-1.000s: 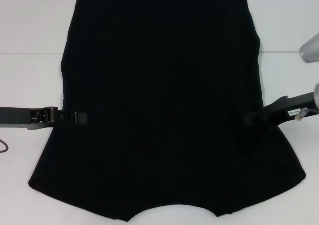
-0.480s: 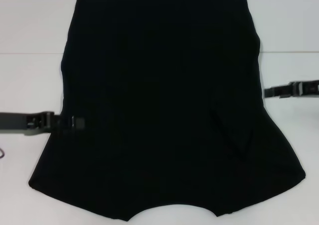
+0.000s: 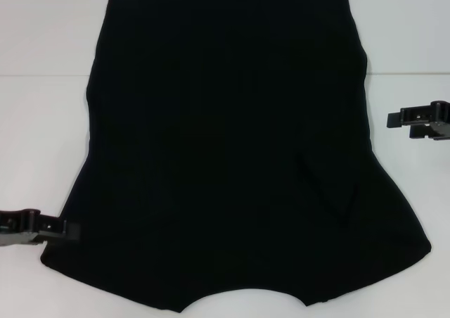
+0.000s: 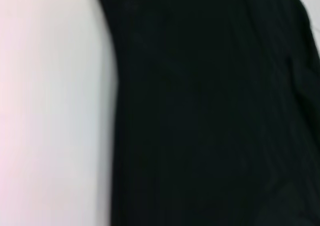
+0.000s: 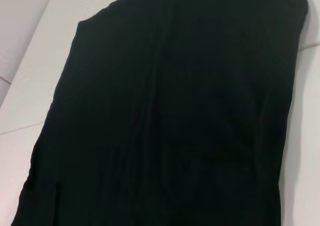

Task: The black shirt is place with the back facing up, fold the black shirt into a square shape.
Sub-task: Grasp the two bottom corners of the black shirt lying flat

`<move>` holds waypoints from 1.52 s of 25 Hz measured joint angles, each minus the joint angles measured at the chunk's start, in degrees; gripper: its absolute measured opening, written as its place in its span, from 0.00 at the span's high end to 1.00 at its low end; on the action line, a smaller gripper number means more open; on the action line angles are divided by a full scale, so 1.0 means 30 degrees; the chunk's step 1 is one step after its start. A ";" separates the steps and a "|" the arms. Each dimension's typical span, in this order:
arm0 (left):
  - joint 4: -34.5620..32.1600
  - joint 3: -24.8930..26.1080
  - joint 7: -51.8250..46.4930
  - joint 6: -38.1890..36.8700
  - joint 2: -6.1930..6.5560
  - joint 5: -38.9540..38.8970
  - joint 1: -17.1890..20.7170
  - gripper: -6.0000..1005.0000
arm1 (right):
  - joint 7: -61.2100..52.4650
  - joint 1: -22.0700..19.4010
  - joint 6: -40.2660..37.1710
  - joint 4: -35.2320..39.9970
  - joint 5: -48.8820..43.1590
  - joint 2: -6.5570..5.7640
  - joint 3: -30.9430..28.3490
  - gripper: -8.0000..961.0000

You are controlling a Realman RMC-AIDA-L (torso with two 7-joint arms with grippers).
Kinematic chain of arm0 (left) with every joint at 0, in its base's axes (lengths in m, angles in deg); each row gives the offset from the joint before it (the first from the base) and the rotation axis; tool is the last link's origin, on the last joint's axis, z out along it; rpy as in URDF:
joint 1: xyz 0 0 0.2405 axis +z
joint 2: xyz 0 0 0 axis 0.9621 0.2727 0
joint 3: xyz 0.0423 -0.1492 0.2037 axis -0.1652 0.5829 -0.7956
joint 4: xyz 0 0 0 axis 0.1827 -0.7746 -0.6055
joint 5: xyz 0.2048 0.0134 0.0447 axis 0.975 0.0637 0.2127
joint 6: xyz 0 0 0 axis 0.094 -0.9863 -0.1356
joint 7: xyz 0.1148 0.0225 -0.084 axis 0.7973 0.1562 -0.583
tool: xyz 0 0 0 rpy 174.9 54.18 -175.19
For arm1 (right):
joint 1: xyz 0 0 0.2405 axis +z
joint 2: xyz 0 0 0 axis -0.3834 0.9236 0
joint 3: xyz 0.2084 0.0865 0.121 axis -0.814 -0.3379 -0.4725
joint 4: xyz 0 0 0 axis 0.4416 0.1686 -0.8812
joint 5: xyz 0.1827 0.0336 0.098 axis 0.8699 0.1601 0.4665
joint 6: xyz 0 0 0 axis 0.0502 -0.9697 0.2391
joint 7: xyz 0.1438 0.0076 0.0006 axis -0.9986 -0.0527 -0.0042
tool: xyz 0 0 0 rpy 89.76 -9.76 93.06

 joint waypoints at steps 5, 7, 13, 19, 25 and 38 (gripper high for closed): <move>-0.0115 0.0261 -0.0488 0.0608 -0.0028 0.0869 0.0087 0.56 | -0.0018 -0.0023 -0.0076 -0.0023 0.0014 0.0001 -0.0017 0.27; -0.0143 0.0271 -0.0653 0.0737 -0.0028 0.1106 0.0098 0.56 | -0.0019 -0.0023 -0.0108 -0.0036 0.0017 0.0000 -0.0022 0.27; -0.0171 0.0421 -0.1072 0.1368 -0.0023 0.2022 0.0123 0.56 | -0.0019 -0.0016 -0.0145 -0.0046 0.0016 -0.0072 -0.0028 0.27; -0.0101 0.0423 -0.1273 0.1871 -0.0030 0.2636 0.0121 0.56 | -0.0019 -0.0010 -0.0154 -0.0045 0.0016 -0.0126 -0.0028 0.27; 0.0014 0.0305 -0.1281 0.1952 -0.0200 0.2689 0.0121 0.57 | -0.0019 -0.0009 -0.0157 -0.0045 0.0014 -0.0143 -0.0027 0.27; 0.0762 0.0232 -0.1279 0.2056 -0.0352 0.2651 -0.0141 0.58 | 0.0024 -0.0112 -0.0156 -0.0046 0.0015 -0.0174 -0.0026 0.27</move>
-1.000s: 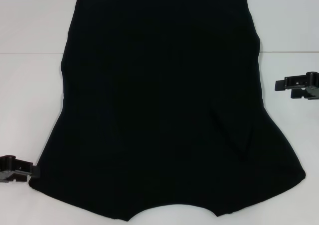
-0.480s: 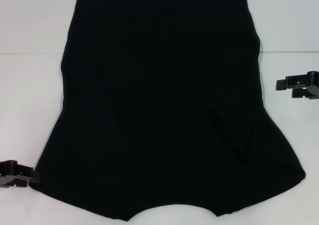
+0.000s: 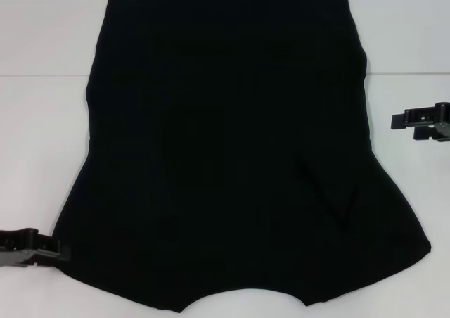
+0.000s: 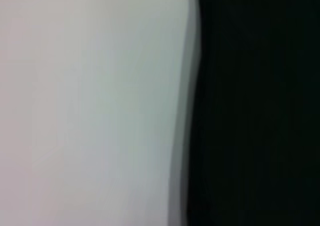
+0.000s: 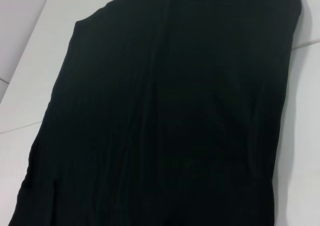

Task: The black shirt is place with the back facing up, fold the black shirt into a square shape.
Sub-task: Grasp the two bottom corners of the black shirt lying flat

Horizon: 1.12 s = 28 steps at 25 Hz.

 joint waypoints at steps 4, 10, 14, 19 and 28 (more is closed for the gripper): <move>0.0178 -0.0006 0.0048 0.0073 -0.0058 -0.0120 -0.0204 0.58 | 0.0009 -0.0029 -0.0005 0.0000 0.0000 0.0000 -0.0017 0.27; 0.0556 -0.0003 0.0070 0.0252 -0.0050 -0.0154 -0.0599 0.59 | 0.0060 -0.0041 -0.0015 -0.0001 0.0000 0.0000 -0.0031 0.27; 0.0693 0.0009 0.0075 0.0277 -0.0054 -0.0170 -0.0893 0.59 | 0.0080 -0.0054 -0.0023 0.0000 0.0042 -0.0023 -0.0031 0.27; 0.1040 0.0005 0.0071 0.0437 -0.0051 -0.0136 -0.1371 0.59 | 0.0098 -0.0074 -0.0048 0.0000 0.0101 -0.0029 -0.0031 0.27; 0.1378 -0.0041 -0.0265 0.1162 0.0081 0.0141 -0.1630 0.60 | 0.0104 -0.0139 -0.0280 0.0000 0.0134 -0.0140 -0.0236 0.27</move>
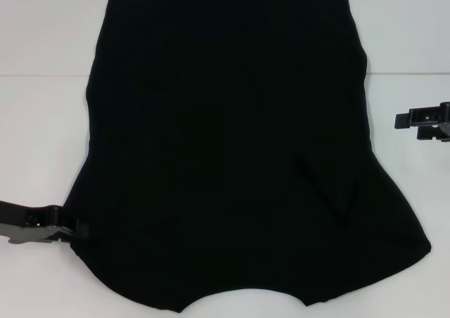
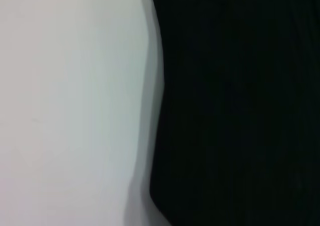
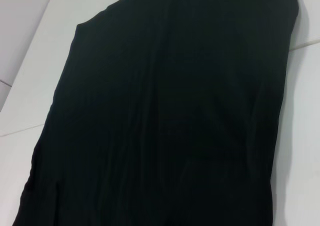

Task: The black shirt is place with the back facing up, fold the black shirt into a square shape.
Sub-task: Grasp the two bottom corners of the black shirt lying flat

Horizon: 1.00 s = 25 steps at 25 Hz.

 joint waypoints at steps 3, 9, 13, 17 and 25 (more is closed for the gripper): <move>-0.0016 -0.0002 -0.0007 -0.0038 0.0001 0.0026 -0.0007 0.60 | 0.0000 -0.0036 -0.0074 0.0000 0.0013 -0.0028 -0.0058 0.27; 0.0028 -0.0143 0.0017 -0.0201 0.0003 0.0038 -0.0045 0.80 | 0.0029 -0.0128 -0.0240 0.0000 0.0014 -0.0060 -0.0064 0.27; 0.0094 -0.0126 0.0310 -0.0621 0.0023 -0.0151 -0.0039 0.95 | 0.0046 -0.0251 -0.0573 0.0000 -0.0031 -0.0155 -0.0021 0.27; 0.0104 0.0204 0.1173 -0.1944 0.0131 -0.1343 0.0071 0.95 | 0.0196 -0.0615 -0.1672 -0.0001 -0.0228 -0.0458 0.0215 0.27; 0.0277 0.0279 0.1629 -0.2719 0.0238 -0.2312 -0.0077 0.95 | 0.0302 -0.1596 -0.3868 0.0076 -0.1655 -0.0945 0.0241 0.27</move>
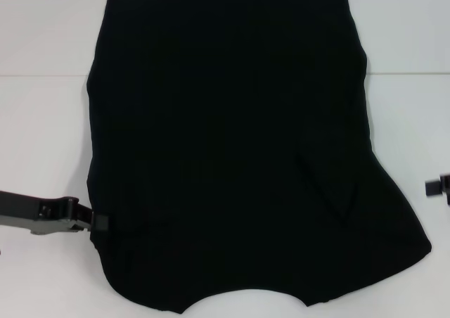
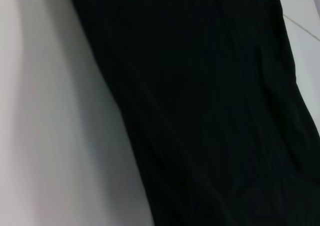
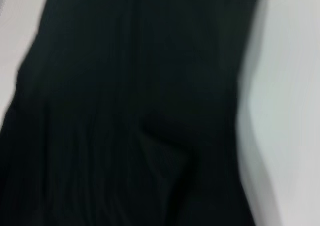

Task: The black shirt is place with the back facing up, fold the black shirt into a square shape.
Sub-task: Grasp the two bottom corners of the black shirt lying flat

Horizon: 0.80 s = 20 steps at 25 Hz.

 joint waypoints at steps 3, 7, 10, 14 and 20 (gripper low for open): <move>0.0073 -0.0001 -0.0075 0.0263 0.0017 -0.0006 -0.0146 0.95 | 0.0066 -0.0076 -0.0135 -0.0030 -0.0908 0.0084 0.0000 0.27; 0.0078 -0.0017 -0.0124 0.0437 0.0024 -0.0012 -0.0218 0.94 | 0.0636 -0.0083 -0.0150 -0.0099 -0.1346 0.0450 -0.0006 0.27; 0.0097 0.0003 -0.0155 0.0523 0.0026 -0.0012 -0.0220 0.94 | 0.1056 0.0005 -0.0029 -0.0457 -0.1526 0.0596 -0.0001 0.27; 0.0298 0.0013 -0.0170 0.0757 0.0027 -0.0012 -0.0187 0.94 | 0.1313 0.0124 0.0320 -0.1126 -0.1602 0.0616 0.0150 0.27; 0.0341 0.0025 -0.0169 0.0873 0.0049 -0.0012 -0.0211 0.94 | 0.1316 0.0141 0.0553 -0.1264 -0.1623 0.0774 0.0788 0.27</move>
